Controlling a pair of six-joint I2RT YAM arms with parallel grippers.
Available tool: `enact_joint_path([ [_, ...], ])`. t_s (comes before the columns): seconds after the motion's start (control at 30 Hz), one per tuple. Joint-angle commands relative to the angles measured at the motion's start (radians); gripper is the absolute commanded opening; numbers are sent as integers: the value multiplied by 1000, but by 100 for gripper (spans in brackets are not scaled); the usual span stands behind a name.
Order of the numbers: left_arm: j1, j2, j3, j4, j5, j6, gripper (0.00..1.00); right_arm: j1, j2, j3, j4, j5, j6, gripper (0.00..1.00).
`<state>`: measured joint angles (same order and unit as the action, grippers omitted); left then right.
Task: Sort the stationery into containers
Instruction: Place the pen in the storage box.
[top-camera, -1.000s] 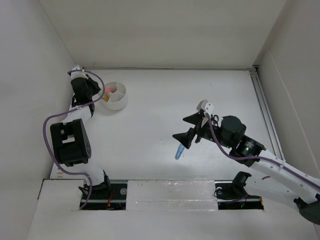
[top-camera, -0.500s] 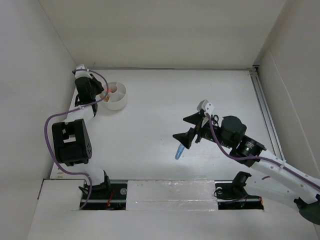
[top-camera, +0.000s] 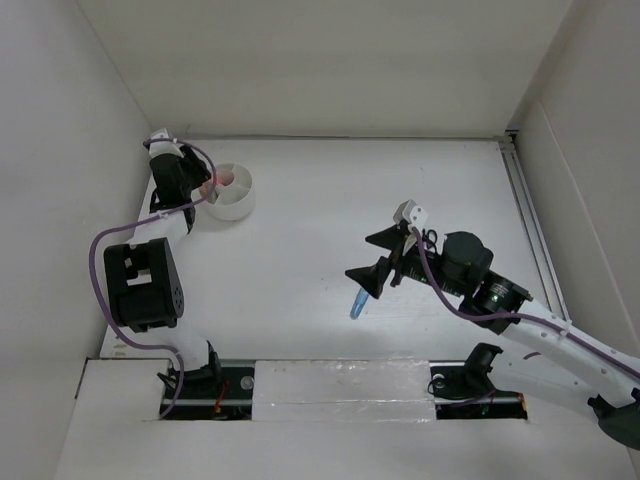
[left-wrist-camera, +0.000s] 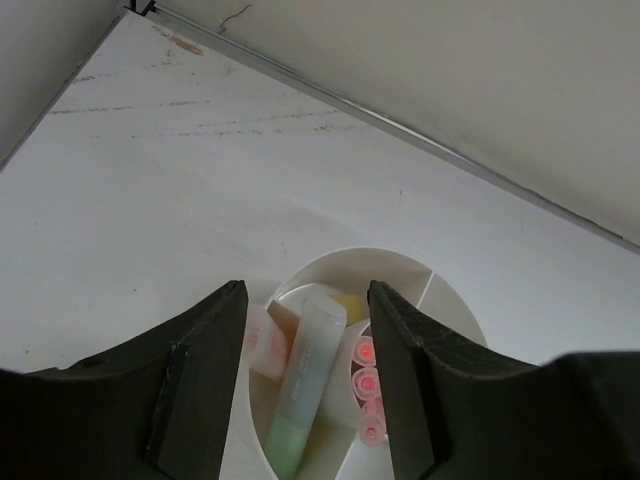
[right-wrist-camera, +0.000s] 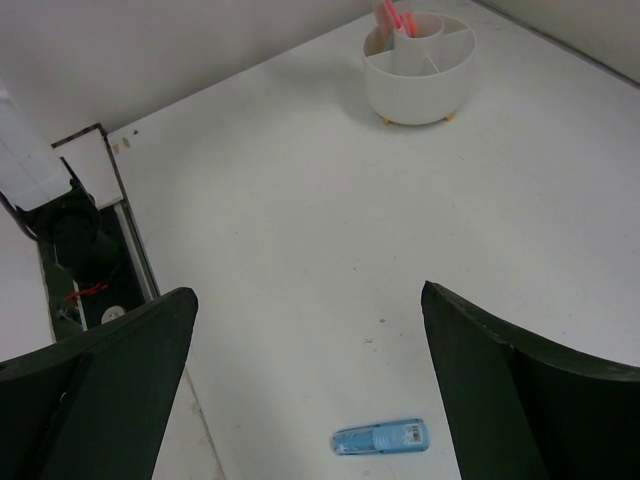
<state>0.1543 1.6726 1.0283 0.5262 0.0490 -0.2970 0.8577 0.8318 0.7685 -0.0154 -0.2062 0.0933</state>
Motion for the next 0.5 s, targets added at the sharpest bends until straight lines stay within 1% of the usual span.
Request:
enact_joint_path([
  [0.0, 1, -77, 24, 29, 5, -2, 48, -5, -14, -5, 34, -12, -15, 100],
  [0.03, 1, -94, 24, 40, -11, -13, 51, -5, -14, -5, 34, -12, -15, 100],
  [0.07, 1, -114, 15, 40, -21, -13, 62, -5, -14, -5, 34, -12, -15, 100],
  [0.17, 1, -192, 4, 49, -104, -43, 79, -5, -5, -5, 34, 2, -15, 100],
  [0.2, 1, -227, 4, 28, -121, -44, 98, -5, 4, -5, 34, 19, -1, 100],
  [0.23, 1, -243, 19, 9, -171, -62, 100, -5, 4, -5, 34, 55, -1, 100],
  [0.3, 1, -283, 45, -38, -234, -86, 100, -5, 29, -5, 34, 114, 23, 100],
  [0.33, 1, -295, 65, -119, -273, -109, 100, -5, 42, -15, 34, 163, 38, 100],
  [0.37, 1, -306, 120, -179, -372, -181, 100, -5, 43, -15, 34, 273, 57, 100],
  [0.4, 1, -316, 151, -236, -411, -218, 100, -5, 43, -15, 34, 330, 77, 100],
  [0.43, 1, -341, 179, -334, -435, -252, 100, -5, 52, -15, 19, 391, 133, 100],
  [0.47, 1, -355, 231, -377, -446, -278, 100, -5, 52, -24, -3, 510, 157, 100],
])
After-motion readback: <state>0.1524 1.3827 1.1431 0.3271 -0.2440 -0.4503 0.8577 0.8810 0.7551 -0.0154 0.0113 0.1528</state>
